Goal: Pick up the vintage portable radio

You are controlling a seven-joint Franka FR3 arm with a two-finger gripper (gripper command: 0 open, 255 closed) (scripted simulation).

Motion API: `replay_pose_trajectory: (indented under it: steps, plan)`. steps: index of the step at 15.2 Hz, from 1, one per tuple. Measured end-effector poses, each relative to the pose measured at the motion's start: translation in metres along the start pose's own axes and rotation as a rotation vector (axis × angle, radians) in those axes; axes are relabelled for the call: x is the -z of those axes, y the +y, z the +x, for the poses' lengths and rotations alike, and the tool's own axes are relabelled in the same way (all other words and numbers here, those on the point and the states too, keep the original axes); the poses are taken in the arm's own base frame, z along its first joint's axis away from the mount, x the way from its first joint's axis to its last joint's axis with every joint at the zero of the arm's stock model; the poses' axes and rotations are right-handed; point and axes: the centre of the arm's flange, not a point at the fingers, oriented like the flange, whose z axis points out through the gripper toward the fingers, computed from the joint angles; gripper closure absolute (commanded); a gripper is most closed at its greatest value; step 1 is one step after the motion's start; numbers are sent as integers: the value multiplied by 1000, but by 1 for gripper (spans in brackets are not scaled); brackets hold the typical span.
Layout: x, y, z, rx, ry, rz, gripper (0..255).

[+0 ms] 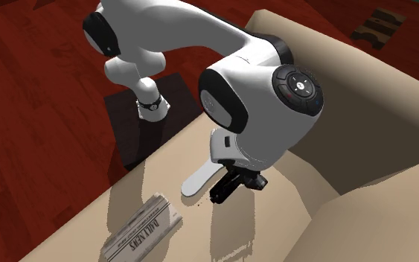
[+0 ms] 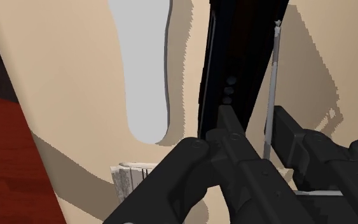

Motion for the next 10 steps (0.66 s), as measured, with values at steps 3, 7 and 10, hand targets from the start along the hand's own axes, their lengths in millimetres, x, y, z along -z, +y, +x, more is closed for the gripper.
replay_pose_trajectory:
  steps: [3, 7, 10]
  plan:
    - [16, 0, 2, 0, 0, 0, 255]
    - [38, 1, 3, 0, 0, 0, 255]
    - [50, 2, 6, 0, 0, 0, 255]
